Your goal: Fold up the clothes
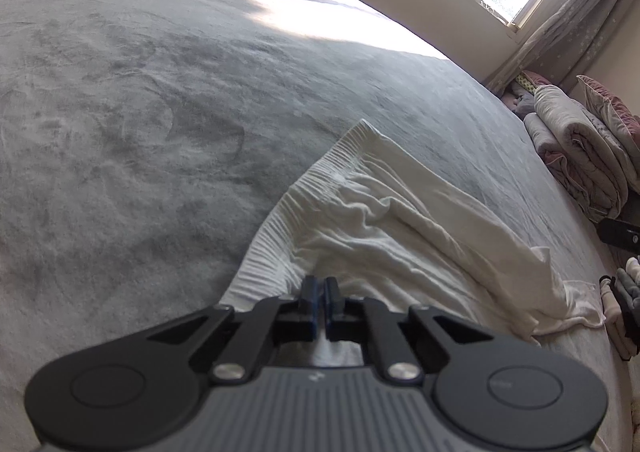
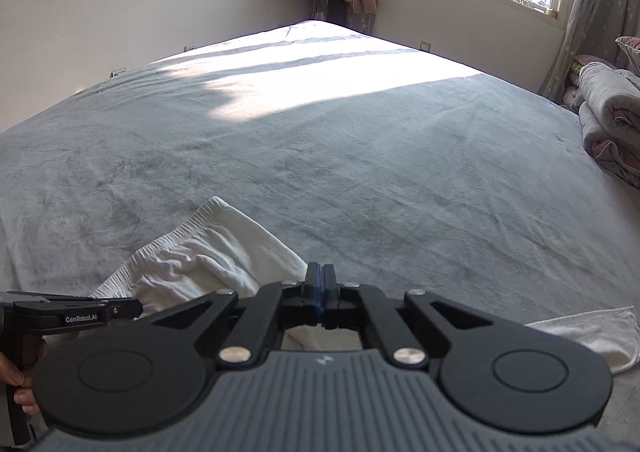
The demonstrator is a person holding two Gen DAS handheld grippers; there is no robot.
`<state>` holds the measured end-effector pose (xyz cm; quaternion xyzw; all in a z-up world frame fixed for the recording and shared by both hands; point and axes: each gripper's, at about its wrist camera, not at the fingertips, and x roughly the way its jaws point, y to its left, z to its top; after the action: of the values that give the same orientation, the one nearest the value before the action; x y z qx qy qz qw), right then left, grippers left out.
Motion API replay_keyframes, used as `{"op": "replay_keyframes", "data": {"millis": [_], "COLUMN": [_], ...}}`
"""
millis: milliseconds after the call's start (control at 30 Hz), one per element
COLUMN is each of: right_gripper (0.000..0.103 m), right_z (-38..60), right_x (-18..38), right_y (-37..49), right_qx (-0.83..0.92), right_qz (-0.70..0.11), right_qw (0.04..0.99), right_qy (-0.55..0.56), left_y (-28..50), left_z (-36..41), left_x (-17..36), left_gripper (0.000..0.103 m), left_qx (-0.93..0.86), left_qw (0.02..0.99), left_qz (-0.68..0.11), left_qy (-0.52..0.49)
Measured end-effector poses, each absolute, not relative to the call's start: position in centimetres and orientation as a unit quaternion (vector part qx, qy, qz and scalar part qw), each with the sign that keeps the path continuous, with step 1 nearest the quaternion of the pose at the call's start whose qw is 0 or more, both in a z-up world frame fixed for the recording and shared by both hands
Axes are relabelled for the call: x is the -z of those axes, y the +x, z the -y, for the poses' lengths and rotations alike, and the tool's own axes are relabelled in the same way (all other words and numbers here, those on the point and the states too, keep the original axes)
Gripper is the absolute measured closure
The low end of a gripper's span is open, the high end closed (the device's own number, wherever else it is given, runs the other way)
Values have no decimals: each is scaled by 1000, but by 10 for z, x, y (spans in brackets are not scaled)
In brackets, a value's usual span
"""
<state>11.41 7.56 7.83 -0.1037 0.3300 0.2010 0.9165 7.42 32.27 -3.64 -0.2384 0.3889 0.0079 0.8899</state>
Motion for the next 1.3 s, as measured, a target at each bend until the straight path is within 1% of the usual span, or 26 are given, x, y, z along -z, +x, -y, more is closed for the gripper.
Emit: {"op": "replay_keyframes", "data": {"millis": [167,333,367,433,500,533,567,800,1133,1300], "right_gripper": [103,103,88,87,73,55,46,46,46,46], "right_z": [-75,-67,-66,-64,-63,-62,-61,-67,-80,-97], "right_x": [-71,-51,-48,-42,-39,-38,-37,-25,-1,6], "right_y": [76,73,75,80,84,85,86,114,179,207], "right_qx": [-232,-238,-233,-227,-223,-217,-217,-218,-220,-220], "right_qz": [-335,-363,-368,-373,-374,-369,-364,-361,-374,-390], "right_qw": [908,896,896,895,896,899,901,903,901,894], "right_qy": [-102,-90,-88,-88,-92,-94,-95,-84,-4,8], "left_y": [74,72,72,72,72,72,72,73,72,73], "left_z": [-326,-321,-321,-321,-321,-322,-322,-323,-327,-325], "left_x": [38,36,35,35,35,35,35,33,34,33], "left_gripper": [98,98,98,98,98,98,98,98,98,98], "left_qx": [-4,-5,-6,-7,-8,-8,-9,-7,0,-1], "left_qw": [887,892,892,891,890,889,889,887,886,888], "left_qz": [-388,-388,-388,-389,-391,-392,-393,-398,-401,-401], "left_qy": [-250,-234,-232,-232,-234,-235,-236,-233,-233,-224]}}
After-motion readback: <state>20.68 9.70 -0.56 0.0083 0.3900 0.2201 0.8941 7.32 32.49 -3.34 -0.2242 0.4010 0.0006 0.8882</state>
